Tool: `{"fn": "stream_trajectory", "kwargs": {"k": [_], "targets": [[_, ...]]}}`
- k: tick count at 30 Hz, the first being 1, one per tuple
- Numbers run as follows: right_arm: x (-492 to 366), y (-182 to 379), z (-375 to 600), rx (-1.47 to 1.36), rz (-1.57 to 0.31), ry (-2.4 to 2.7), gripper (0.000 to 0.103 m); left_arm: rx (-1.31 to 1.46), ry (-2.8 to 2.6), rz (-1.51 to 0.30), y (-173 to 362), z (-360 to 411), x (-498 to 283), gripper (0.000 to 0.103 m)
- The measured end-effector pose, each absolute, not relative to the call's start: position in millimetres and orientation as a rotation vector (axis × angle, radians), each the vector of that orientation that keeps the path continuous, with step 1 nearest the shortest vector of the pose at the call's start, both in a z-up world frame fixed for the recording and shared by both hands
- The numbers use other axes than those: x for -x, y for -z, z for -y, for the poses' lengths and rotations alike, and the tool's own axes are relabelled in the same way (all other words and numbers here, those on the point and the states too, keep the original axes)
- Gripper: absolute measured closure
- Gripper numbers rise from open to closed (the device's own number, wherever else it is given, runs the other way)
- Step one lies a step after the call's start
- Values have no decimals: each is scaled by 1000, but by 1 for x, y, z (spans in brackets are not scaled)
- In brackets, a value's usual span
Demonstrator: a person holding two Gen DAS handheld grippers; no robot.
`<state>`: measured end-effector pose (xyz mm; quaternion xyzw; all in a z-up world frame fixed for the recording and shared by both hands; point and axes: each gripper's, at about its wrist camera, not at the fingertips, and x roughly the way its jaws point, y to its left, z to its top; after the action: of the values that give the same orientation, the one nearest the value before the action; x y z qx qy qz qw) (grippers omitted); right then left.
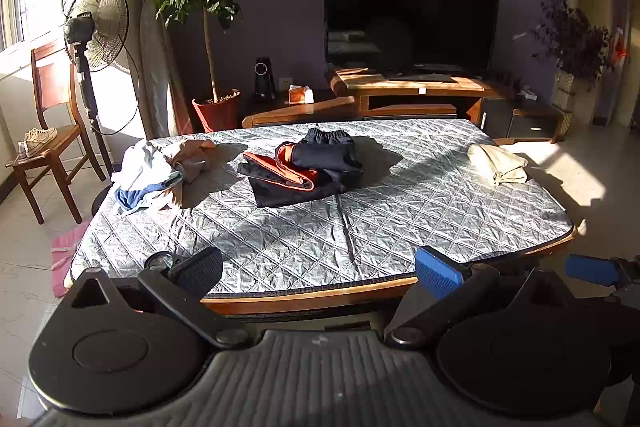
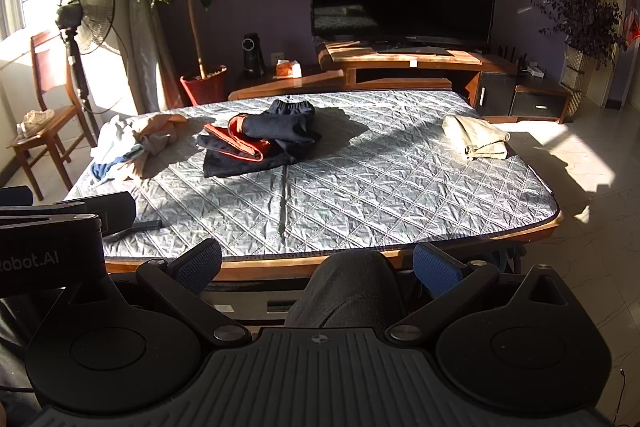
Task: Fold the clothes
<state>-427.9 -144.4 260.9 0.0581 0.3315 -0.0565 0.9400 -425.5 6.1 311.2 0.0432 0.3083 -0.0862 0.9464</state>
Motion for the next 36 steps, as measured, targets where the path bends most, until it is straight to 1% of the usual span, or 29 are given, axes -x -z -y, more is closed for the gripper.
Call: {"fn": "stream_trajectory", "kwargs": {"k": [23,36], "targets": [[419,-259,140,-110,-683,105,0,-78,155,-641,-306,-18,419,1],[388,-236,152,-143,-710,123,0,-39,141,-657,-296,-30,406,1]]}}
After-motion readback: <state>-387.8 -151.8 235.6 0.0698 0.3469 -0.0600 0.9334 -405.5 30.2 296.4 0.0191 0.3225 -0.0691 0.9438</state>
